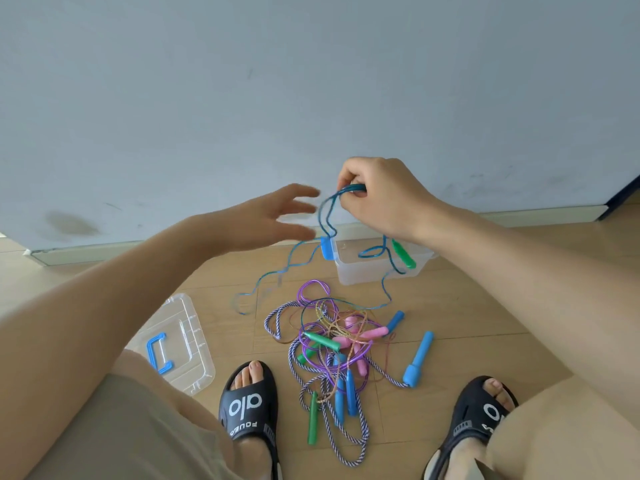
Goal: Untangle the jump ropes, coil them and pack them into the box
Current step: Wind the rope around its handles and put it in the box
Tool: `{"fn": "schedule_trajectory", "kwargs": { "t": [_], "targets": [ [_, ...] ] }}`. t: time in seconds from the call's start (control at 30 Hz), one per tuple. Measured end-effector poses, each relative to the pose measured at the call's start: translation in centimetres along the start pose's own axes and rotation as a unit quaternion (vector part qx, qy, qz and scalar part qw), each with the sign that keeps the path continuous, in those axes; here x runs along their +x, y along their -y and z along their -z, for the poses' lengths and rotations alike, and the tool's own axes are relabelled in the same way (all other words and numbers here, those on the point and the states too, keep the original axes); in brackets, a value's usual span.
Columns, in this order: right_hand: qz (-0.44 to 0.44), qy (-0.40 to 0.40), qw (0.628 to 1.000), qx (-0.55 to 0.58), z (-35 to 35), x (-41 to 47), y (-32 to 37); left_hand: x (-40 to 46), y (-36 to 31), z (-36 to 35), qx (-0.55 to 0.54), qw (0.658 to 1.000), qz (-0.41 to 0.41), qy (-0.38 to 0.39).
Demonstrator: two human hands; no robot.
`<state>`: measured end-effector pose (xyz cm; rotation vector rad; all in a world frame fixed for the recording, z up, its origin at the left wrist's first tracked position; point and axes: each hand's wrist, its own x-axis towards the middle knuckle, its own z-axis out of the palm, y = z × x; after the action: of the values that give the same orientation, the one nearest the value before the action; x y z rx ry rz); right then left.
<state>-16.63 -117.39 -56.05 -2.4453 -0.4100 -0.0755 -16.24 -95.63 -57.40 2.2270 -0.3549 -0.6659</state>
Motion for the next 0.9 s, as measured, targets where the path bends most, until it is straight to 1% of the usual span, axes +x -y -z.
{"fn": "schedule_trajectory", "kwargs": {
  "t": [0.03, 0.07, 0.13, 0.23, 0.27, 0.37, 0.4, 0.43, 0.53, 0.63, 0.7, 0.73, 0.77, 0.8, 0.83, 0.87, 0.9],
  "targets": [
    [0.002, -0.005, 1.0, 0.007, -0.2, 0.0, 0.2, 0.1, -1.0, -0.6, -0.046, 0.998, -0.03, 0.002],
    [0.003, -0.009, 1.0, 0.02, -0.3, 0.0, 0.3, 0.2, -1.6, -1.0, -0.066, 0.997, -0.047, -0.003],
    [0.004, -0.015, 0.999, 0.047, -0.2, -0.1, 0.4, 0.3, -2.3, -1.5, -0.056, 0.996, -0.064, -0.026],
    [0.007, -0.002, 0.999, 0.049, -0.1, -0.1, 0.2, 0.3, -2.5, -1.6, 0.003, 0.996, -0.058, -0.063],
    [0.006, 0.007, 0.999, 0.046, -0.1, -0.2, 0.0, 0.2, -2.5, -1.5, 0.004, 0.996, -0.054, -0.066],
    [0.002, 0.053, 0.998, 0.016, 0.2, -0.2, -0.6, 0.0, -2.3, -0.8, -0.054, 0.995, -0.056, -0.06],
    [-0.001, 0.073, 0.997, 0.001, 0.5, -0.3, -0.8, -0.1, -2.0, -0.3, -0.039, 0.995, -0.053, -0.068],
    [-0.004, 0.089, 0.996, -0.01, 0.8, -0.3, -1.0, -0.2, -1.5, 0.3, 0.0, 0.996, -0.049, -0.08],
    [-0.013, 0.094, 0.995, 0.008, 1.8, -0.2, -1.7, -0.5, 0.7, 2.1, 0.167, 0.981, -0.003, -0.099],
    [-0.015, 0.097, 0.994, 0.046, 2.1, -0.2, -1.8, -0.6, 2.2, 3.0, 0.271, 0.957, 0.083, -0.066],
    [-0.01, 0.105, 0.993, 0.053, 1.7, -0.3, -1.5, -0.2, 2.6, 2.8, 0.31, 0.944, 0.099, -0.052],
    [-0.007, 0.105, 0.993, 0.058, 1.5, -0.3, -1.3, 0.0, 2.6, 2.4, 0.3, 0.949, 0.086, -0.048],
    [-0.005, 0.101, 0.992, 0.07, 1.3, -0.2, -1.1, 0.0, 2.4, 1.9, 0.248, 0.966, 0.061, -0.041],
    [-0.004, 0.094, 0.992, 0.087, 1.1, -0.2, -0.9, 0.0, 1.9, 1.3, 0.159, 0.986, 0.036, -0.029],
    [-0.005, 0.089, 0.99, 0.106, 1.1, -0.1, -0.7, 0.0, 1.4, 0.7, 0.065, 0.998, 0.013, -0.019],
    [-0.005, 0.087, 0.989, 0.122, 1.0, -0.1, -0.6, 0.0, 1.0, 0.2, 0.013, 1.0, -0.009, -0.022],
    [-0.004, 0.089, 0.987, 0.131, 1.0, -0.1, -0.4, 0.1, 0.5, -0.2, 0.002, 0.999, -0.032, -0.034]
  ]
}}
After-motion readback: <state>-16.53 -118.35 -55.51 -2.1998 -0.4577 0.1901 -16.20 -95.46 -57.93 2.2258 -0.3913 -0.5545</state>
